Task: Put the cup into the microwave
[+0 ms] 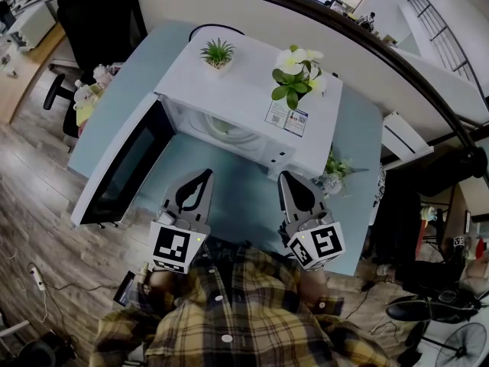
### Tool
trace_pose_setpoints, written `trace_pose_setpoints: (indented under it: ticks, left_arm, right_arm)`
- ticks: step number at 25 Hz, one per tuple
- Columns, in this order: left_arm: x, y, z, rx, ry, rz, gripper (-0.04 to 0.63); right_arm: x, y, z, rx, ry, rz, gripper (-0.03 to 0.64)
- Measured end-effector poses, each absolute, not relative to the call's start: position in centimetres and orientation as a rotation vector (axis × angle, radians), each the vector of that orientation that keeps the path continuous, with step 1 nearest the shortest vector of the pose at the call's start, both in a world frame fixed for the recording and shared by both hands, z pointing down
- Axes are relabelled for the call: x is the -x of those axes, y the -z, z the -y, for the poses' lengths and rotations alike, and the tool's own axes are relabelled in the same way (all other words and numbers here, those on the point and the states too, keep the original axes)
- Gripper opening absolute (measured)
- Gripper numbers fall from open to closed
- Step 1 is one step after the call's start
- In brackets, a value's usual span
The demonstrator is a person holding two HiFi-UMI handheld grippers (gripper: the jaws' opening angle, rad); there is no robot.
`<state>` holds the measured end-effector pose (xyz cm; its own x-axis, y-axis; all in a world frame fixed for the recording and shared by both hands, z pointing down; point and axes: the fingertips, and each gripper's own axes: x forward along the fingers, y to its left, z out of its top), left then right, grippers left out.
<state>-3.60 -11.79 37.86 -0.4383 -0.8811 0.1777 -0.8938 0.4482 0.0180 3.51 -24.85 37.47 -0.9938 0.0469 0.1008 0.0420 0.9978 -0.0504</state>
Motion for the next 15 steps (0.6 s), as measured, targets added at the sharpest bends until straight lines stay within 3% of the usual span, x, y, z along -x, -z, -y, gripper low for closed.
trace_pose_setpoints:
  ticks: [15]
  left_arm:
    - [3.65,-37.96,11.58,-1.553,-0.105,2.549,-0.011]
  right_arm:
    - [-3.87,-37.83,25.05,0.046,-0.103,3.033,0.002]
